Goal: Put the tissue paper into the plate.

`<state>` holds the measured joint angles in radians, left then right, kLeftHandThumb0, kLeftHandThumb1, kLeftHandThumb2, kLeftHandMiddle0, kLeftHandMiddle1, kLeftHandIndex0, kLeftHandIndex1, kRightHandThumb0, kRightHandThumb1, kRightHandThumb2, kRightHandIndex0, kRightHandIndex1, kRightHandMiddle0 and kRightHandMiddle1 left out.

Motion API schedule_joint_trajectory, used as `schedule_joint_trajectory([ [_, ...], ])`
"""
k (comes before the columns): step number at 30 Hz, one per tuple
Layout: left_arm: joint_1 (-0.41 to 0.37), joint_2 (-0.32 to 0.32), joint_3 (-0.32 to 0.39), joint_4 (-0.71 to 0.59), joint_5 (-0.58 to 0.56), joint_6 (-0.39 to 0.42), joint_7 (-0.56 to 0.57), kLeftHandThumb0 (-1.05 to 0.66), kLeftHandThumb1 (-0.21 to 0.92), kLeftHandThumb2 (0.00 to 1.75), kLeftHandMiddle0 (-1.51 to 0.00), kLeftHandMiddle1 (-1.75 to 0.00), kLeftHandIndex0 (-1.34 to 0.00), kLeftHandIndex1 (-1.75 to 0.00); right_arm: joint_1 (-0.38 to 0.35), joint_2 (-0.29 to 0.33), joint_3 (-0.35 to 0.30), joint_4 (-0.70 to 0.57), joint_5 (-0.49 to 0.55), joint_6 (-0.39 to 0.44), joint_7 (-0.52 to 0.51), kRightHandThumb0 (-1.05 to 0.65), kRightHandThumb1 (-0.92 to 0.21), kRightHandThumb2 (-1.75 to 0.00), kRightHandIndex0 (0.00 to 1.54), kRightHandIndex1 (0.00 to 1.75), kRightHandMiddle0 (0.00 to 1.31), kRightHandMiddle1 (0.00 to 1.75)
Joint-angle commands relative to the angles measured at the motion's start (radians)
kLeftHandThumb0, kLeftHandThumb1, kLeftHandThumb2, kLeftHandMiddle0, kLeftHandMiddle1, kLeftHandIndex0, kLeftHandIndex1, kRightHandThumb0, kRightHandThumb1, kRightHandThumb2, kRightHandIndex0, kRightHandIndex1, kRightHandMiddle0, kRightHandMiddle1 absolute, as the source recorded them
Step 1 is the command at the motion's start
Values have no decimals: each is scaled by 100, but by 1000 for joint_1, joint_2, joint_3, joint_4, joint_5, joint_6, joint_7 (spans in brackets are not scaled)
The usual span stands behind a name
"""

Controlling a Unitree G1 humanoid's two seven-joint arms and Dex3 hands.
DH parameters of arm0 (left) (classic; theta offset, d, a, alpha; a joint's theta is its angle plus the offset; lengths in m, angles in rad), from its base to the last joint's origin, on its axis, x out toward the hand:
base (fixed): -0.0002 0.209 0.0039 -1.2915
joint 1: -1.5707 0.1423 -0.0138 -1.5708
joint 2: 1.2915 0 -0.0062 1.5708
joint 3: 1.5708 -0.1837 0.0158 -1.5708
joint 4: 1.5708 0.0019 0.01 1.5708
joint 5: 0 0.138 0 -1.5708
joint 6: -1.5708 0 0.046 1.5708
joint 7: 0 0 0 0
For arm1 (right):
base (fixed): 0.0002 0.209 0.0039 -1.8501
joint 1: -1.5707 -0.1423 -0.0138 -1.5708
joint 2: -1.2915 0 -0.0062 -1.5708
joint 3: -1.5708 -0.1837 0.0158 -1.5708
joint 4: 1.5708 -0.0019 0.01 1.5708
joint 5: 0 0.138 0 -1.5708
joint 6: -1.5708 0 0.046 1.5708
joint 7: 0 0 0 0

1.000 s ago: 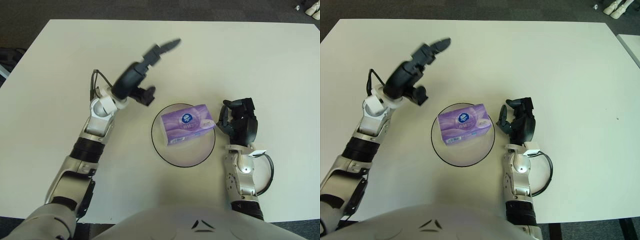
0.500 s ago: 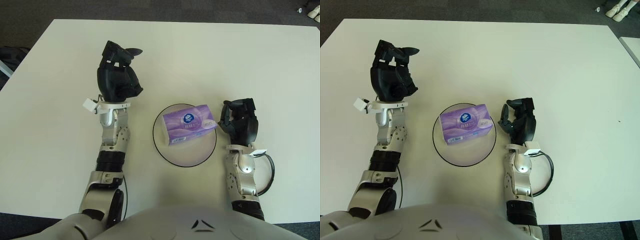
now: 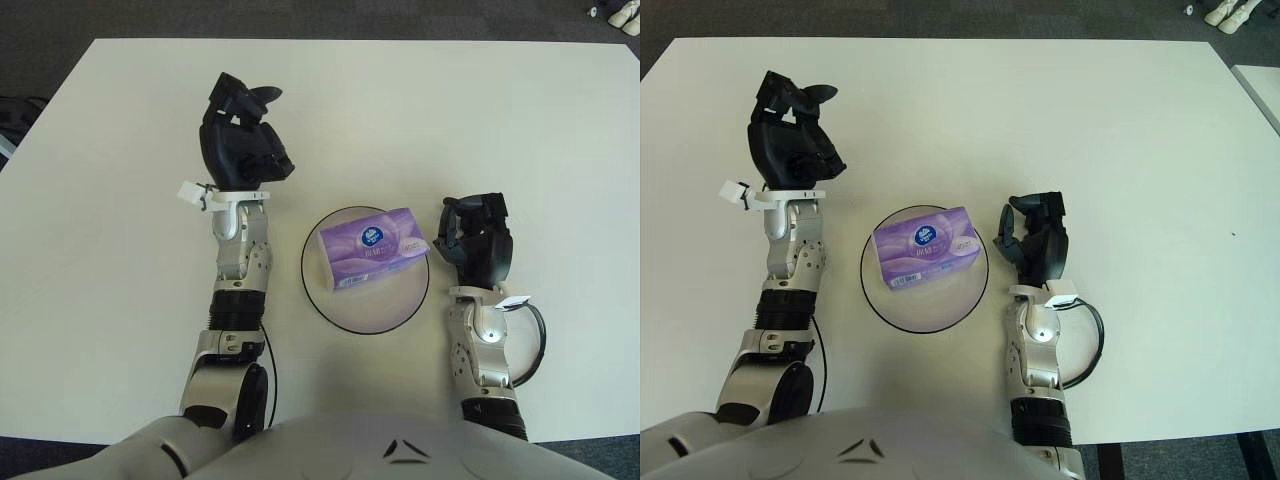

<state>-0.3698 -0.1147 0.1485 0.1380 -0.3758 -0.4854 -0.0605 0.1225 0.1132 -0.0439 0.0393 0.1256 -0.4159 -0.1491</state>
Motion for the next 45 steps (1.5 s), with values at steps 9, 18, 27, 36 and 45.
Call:
schedule_joint_trajectory([
  [9,73,-23,9,0,177,163,204,-59,9,161,-134,-175,-81,-175,76,28,-9,86,1,76,-8,-37,-75,-77,48,138,29,175],
  [18,56,9,39,125,148,188,158,-53,19,148,-117,-175,-71,-175,84,29,-9,66,-2,83,-14,-37,-75,-78,49,138,29,175],
  [27,74,13,23,81,212,312,218,-3,-7,174,-93,-175,-70,-168,93,30,-6,40,12,87,-3,-37,-75,-78,48,138,29,175],
  [36,109,21,17,86,242,361,218,-1,-2,171,-88,-175,-63,-174,87,16,-12,44,14,74,18,-37,-74,-78,48,137,29,175],
  [45,136,35,10,106,248,351,195,-1,8,160,-79,-175,-55,-175,87,18,-20,35,15,73,20,-38,-68,-87,52,136,34,175],
])
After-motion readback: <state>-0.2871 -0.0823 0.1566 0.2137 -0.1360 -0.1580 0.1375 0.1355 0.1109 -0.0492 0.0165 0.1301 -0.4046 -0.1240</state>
